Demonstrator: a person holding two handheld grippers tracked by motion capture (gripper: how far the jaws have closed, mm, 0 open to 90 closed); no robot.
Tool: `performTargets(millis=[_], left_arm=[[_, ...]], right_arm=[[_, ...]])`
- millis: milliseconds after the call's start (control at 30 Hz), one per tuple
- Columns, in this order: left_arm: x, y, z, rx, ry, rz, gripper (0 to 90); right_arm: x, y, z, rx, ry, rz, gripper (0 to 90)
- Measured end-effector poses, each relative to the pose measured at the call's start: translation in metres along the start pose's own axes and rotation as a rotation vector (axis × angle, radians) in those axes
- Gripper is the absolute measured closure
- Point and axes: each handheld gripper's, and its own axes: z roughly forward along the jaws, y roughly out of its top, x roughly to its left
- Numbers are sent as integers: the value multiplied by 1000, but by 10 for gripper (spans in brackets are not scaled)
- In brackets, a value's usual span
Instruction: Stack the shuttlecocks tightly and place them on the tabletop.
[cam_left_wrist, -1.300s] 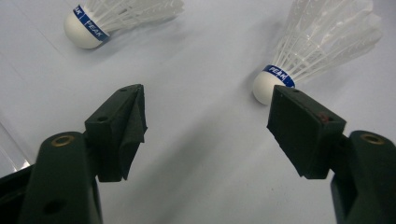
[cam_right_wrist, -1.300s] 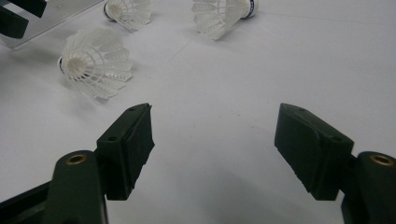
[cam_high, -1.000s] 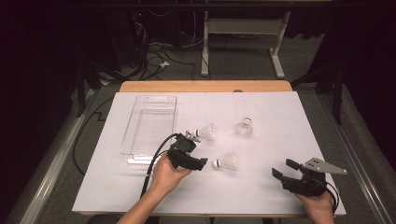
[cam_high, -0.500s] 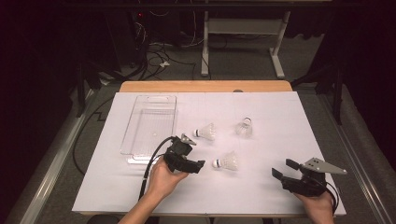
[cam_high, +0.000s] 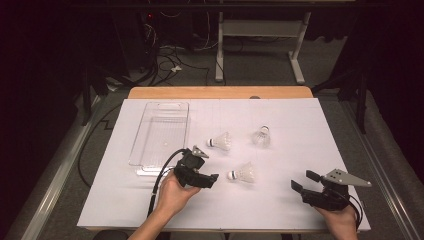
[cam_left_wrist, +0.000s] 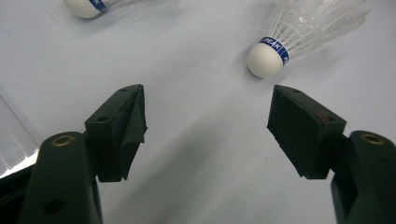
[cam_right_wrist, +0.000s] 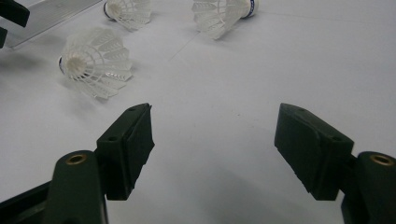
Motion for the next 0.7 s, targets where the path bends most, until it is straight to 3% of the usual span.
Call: performTargets(millis=[700], left_arm=[[-9, -9, -5, -18, -22, 16, 289]], right_arm=[[0, 0, 0, 1, 1, 2, 283]])
